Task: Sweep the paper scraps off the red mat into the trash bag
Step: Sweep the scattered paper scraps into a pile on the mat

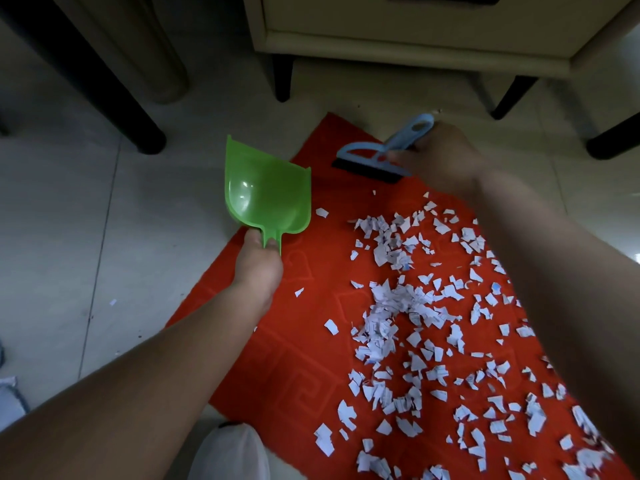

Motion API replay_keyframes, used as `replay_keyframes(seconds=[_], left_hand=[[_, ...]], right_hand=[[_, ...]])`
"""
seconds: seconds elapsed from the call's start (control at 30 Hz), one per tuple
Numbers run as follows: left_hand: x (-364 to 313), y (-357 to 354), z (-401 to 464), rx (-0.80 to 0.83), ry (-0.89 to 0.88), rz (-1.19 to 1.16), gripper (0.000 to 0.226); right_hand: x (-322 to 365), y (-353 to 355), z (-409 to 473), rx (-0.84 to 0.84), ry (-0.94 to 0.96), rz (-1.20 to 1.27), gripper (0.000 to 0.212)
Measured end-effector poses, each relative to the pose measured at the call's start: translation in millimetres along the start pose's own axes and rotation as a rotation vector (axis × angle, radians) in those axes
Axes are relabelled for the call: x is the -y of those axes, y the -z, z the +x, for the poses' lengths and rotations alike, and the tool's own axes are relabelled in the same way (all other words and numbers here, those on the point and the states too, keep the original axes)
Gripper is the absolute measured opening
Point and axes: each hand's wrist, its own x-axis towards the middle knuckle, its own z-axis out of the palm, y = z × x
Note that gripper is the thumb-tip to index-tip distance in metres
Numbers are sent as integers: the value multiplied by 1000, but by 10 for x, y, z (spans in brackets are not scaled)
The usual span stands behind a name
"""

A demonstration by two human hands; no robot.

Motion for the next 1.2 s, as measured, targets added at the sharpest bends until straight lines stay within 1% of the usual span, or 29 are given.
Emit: replay_keyframes(seconds=[0.07, 0.13, 0.23, 0.37, 0.43, 0.47, 0.53, 0.63, 0.77, 0.83, 0.9, 1.0, 1.03, 1.07, 1.13, 1.2], left_hand=[[10, 1, -4, -1, 0, -3, 32], [18, 1, -4, -8, -1, -2, 31], [24, -6, -8, -12, -4, 6, 31], [53, 29, -5, -12, 13, -6, 28], [71, 53, 15, -18, 18, -17, 27], [71, 63, 17, -22, 19, -20, 27], [76, 73, 24, -37, 18, -10, 27], [106, 83, 35, -56, 25, 8, 24], [120, 79, 48, -93, 37, -2, 26], [103, 68, 37, -97, 36, 2, 29], [101, 64, 29, -91, 30, 6, 31], [110, 85, 25, -94, 31, 21, 28], [117, 92, 32, -98, 35, 21, 27], [117, 97, 27, -99, 40, 20, 26], [114, 92, 15, -102, 43, 28, 25], [99, 90, -2, -111, 33, 36, 26]], right_hand=[[-23, -114, 72, -77, -34, 32, 37], [-43, -259, 106, -58, -64, -21, 39], [-48, -382, 77, 93, -88, -127, 40], [24, -218, -108, 311, 48, -251, 34], [77, -70, -208, 358, 78, -255, 32], [101, -5, -242, 343, 79, -236, 31], [143, 66, -231, 243, 91, -197, 31], [233, -33, -99, 103, 93, -129, 35], [371, -393, 32, 97, 233, -192, 24], [373, -531, 75, 146, 212, -236, 25], [357, -555, 92, 233, 173, -284, 29], [354, -368, 64, 416, 193, -354, 29], [361, -282, 41, 427, 200, -359, 30], [359, -208, 30, 397, 195, -341, 32], [346, -133, 53, 258, 167, -282, 33], [360, -205, 104, 136, 155, -282, 34]])
